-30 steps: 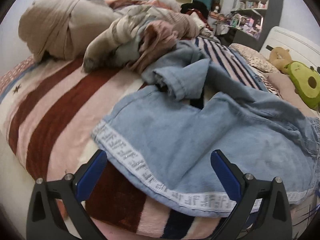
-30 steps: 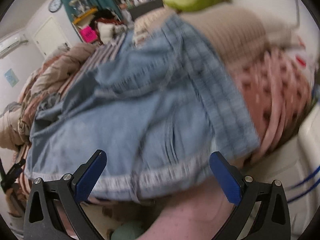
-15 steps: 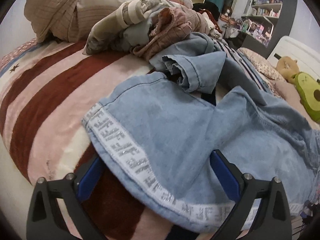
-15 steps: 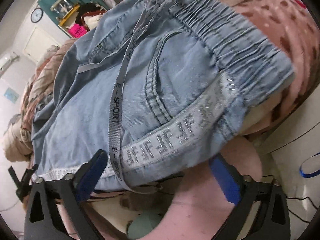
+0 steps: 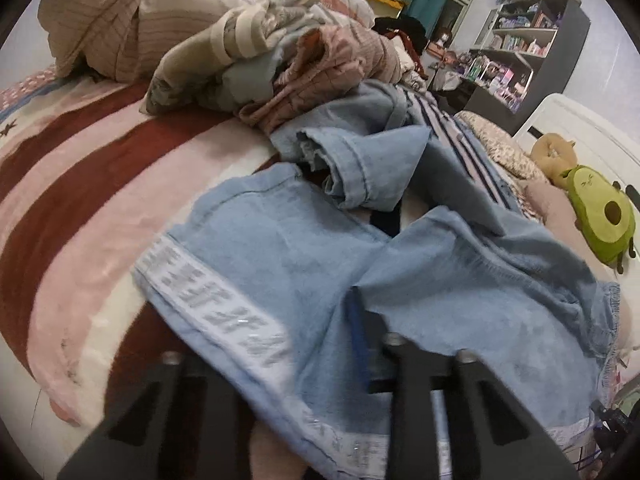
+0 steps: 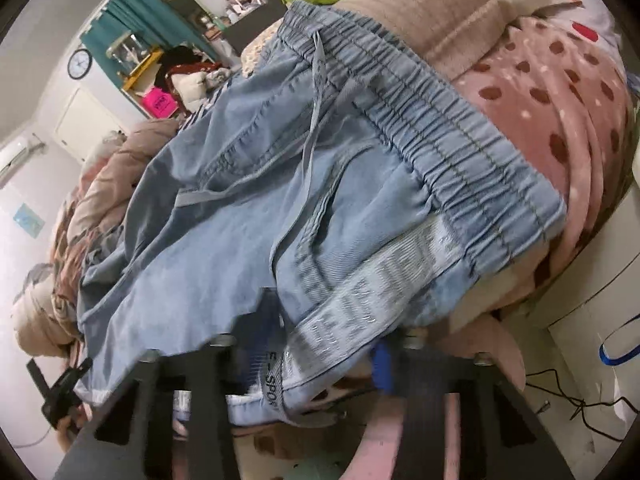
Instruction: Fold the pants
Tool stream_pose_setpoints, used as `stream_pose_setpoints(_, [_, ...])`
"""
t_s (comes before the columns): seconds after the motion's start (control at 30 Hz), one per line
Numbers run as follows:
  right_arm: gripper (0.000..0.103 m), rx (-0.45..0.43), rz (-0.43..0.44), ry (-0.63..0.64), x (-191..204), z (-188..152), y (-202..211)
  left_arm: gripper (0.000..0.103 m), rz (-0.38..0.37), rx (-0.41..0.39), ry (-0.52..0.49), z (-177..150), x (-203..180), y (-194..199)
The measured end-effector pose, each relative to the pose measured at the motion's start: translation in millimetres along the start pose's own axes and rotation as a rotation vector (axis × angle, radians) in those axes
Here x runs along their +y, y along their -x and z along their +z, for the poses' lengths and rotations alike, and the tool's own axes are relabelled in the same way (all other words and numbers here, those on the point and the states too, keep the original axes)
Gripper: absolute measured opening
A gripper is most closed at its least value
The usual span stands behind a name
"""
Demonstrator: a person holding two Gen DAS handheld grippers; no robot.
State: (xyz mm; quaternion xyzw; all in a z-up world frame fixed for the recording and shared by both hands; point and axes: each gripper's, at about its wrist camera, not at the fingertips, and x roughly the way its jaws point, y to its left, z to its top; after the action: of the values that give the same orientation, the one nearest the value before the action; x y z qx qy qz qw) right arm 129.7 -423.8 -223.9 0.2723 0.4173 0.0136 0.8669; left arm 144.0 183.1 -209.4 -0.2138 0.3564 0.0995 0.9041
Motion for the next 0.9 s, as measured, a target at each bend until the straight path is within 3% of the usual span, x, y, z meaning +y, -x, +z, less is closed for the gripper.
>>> stream_pose_setpoints(0.03, [0.019, -0.008, -0.005, 0.010, 2.5, 1.1, 1.4, 0.004, 0.015, -0.014, -0.003, 1.6, 0.1, 3.3])
stream_pose_setpoints(0.1, [0.010, -0.041, 0.000, 0.033, 8.6, 4.2, 8.8, 0.003, 0.019, -0.056, 0.012, 5.0, 4.6, 13.4])
stream_pose_setpoints(0.17, [0.007, -0.077, 0.004, 0.051, 13.1, 8.6, 18.5, 0.002, 0.009, -0.080, 0.027, 7.7, 11.2, 22.5])
stream_pose_setpoints(0.5, [0.006, -0.171, 0.072, 0.163, 45.3, 37.8, 50.5, 0.002, 0.039, -0.214, -0.018, 20.7, 14.3, 74.5])
stream_pose_setpoints(0.77, [0.005, -0.191, 0.114, 0.283, 70.7, 87.7, 52.5, 0.002, 0.003, -0.203, -0.125, 56.3, -13.2, 84.5])
stream_pose_setpoints(0.9, [0.005, -0.189, 0.113, 0.350, 87.6, 118.4, 41.0, 0.002, 0.015, -0.185, -0.163, 87.5, -34.1, 70.9])
